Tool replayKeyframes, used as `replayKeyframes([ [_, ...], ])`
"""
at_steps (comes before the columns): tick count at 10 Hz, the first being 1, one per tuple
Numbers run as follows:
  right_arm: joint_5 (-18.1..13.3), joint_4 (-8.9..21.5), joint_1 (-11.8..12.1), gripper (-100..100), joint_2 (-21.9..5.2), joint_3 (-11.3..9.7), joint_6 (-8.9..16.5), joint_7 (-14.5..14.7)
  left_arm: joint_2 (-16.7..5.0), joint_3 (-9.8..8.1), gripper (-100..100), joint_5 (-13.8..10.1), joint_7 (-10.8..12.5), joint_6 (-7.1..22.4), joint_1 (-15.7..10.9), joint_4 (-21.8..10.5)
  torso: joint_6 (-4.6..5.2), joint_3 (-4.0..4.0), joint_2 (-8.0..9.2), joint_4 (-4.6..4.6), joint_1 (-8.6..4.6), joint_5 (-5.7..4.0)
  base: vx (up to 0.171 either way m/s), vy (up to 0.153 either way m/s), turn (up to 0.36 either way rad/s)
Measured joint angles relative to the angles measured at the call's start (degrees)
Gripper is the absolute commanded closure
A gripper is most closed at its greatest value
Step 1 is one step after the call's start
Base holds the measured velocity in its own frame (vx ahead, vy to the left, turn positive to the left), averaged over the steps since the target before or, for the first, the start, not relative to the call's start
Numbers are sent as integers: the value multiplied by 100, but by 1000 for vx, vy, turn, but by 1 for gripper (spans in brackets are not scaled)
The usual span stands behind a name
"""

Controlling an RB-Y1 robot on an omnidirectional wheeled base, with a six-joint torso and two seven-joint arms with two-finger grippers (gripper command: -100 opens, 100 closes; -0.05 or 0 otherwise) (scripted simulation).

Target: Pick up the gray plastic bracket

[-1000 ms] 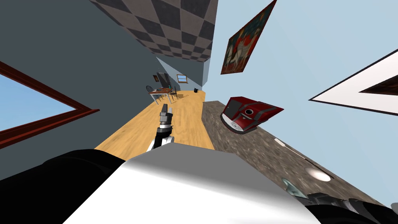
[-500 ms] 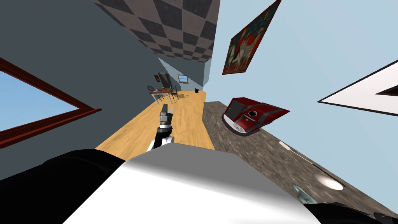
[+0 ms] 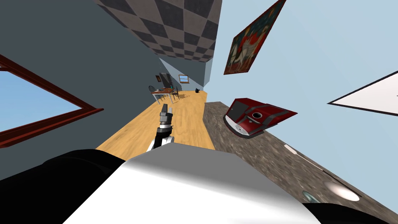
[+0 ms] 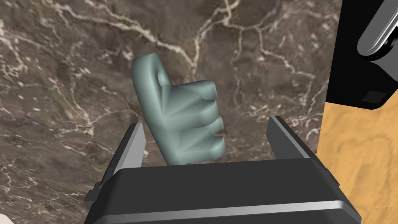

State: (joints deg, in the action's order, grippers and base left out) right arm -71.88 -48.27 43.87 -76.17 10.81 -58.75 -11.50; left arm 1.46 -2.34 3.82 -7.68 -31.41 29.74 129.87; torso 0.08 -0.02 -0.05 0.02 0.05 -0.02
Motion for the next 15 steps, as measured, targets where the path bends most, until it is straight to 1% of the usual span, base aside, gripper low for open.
replayKeyframes([
  [1,-67,221,-104,-100,59,33,-106,119,0,0,0,0,0,0,0,0,1,0,1,0,-2,1,30,23,42],
  [2,-182,374,-149,-100,184,147,-198,244,0,0,0,0,0,0,0,0,2,1,3,0,2,-8,29,17,18],
  [3,-259,521,-231,-100,248,178,-264,320,0,0,0,0,0,0,0,0,3,2,4,0,-1,-15,39,17,41],
  [4,-405,817,-465,-100,381,213,-387,510,0,0,0,0,0,0,0,0,2,1,2,1,-2,-37,58,31,45],
  [5,-580,1097,-661,-100,520,314,-559,727,0,0,0,0,0,0,0,0,1,-2,-5,1,1,-63,47,32,28],
  [6,-682,1436,-849,-100,611,323,-687,893,0,0,0,0,0,0,0,0,7,0,-1,0,-3,-80,19,18,3],
  [7,-687,1445,-771,-100,660,371,-717,922,0,0,0,0,0,0,0,0,13,7,12,3,-10,-86,5,8,-7],
  [8,-685,1435,-757,100,666,377,-718,917,0,0,0,0,0,0,0,0,11,11,19,5,-16,-87,0,0,0],
  [12,-688,1434,-756,100,664,373,-723,924,0,0,0,0,0,0,0,0,11,14,23,7,-28,-91,0,0,0],
  [13,-688,1435,-756,0,665,373,-723,923,0,0,0,0,0,0,0,0,11,14,23,7,-28,-91,0,0,0],
  [14,-688,1435,-756,100,665,373,-723,923,0,0,0,0,0,0,0,0,10,14,22,7,-28,-91,-37,-15,-37],
  [15,-573,1192,-544,100,577,343,-615,755,0,-1,0,0,0,0,-1,0,15,20,35,8,-31,-84,-47,-31,-36],
])
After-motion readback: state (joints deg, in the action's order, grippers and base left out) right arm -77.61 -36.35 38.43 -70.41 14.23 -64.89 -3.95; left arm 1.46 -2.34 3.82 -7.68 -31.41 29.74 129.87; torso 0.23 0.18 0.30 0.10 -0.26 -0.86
